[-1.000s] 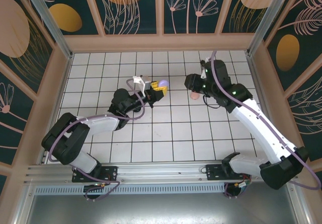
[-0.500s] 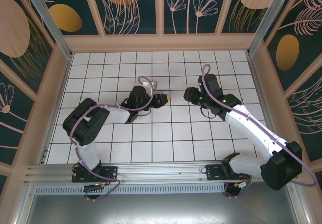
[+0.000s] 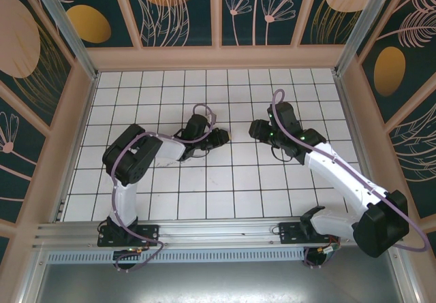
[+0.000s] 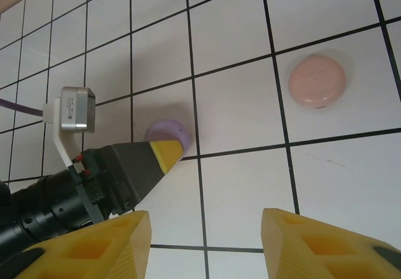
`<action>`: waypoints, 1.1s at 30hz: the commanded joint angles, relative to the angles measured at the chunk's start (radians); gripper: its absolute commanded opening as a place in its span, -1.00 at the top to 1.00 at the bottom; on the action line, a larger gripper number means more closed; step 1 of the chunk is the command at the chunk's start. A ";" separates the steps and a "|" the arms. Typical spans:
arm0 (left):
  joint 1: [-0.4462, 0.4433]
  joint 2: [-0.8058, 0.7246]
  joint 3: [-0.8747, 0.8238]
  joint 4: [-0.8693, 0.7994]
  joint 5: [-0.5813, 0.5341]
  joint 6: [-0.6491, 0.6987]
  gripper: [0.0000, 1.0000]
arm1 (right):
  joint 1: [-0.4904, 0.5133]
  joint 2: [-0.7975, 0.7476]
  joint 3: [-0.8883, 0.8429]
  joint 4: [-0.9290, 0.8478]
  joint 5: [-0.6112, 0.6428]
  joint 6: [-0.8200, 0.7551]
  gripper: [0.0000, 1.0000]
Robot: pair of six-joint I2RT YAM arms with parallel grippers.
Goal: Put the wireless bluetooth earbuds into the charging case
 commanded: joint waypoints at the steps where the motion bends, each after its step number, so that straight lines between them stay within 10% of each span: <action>1: 0.005 0.031 0.052 -0.062 -0.019 -0.024 0.55 | 0.001 -0.025 -0.007 0.025 0.024 0.005 -0.01; 19: 0.006 -0.076 0.061 -0.228 -0.127 0.029 -0.18 | -0.019 -0.038 0.018 0.004 0.027 -0.002 -0.03; 26: 0.008 -0.250 0.104 -0.378 -0.229 0.165 -0.40 | -0.034 -0.081 0.020 -0.022 0.082 -0.021 -0.48; 27: 0.007 -0.281 0.112 -0.398 -0.247 0.187 -0.92 | -0.038 -0.091 0.021 -0.025 0.098 -0.030 -0.63; 29: 0.007 -0.358 0.128 -0.441 -0.298 0.235 -0.97 | -0.049 -0.107 0.024 -0.031 0.128 -0.042 -0.97; 33: 0.008 -0.491 0.150 -0.512 -0.408 0.342 -0.97 | -0.078 -0.141 0.032 -0.039 0.223 -0.080 -0.98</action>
